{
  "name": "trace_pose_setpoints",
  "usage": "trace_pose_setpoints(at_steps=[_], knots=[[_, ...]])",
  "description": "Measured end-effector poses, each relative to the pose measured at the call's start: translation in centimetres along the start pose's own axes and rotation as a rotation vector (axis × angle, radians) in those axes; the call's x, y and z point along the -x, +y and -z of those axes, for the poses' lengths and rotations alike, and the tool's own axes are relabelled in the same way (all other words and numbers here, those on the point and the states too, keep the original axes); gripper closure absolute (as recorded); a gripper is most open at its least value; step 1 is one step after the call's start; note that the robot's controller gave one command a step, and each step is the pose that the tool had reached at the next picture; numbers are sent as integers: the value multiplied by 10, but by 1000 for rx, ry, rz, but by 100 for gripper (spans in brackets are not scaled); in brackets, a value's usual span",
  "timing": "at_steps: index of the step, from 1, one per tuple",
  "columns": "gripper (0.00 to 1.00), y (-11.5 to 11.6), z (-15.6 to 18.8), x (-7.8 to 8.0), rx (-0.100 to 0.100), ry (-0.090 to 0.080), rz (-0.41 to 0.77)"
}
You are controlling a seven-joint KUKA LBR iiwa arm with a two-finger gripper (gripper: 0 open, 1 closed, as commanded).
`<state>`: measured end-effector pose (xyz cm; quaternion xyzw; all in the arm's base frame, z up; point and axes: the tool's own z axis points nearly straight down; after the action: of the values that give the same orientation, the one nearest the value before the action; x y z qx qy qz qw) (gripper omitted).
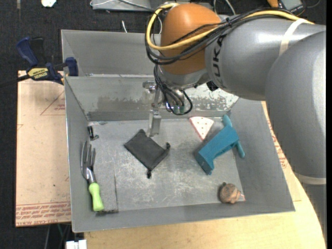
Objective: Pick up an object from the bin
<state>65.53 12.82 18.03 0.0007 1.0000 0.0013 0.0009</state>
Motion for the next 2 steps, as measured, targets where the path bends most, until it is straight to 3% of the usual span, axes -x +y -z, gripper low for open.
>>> trace_pose_setpoints(at_steps=[1,2], knots=[[0,0,0,0,0,0,0],[0,-11,-6,-19,1,-2,25]])
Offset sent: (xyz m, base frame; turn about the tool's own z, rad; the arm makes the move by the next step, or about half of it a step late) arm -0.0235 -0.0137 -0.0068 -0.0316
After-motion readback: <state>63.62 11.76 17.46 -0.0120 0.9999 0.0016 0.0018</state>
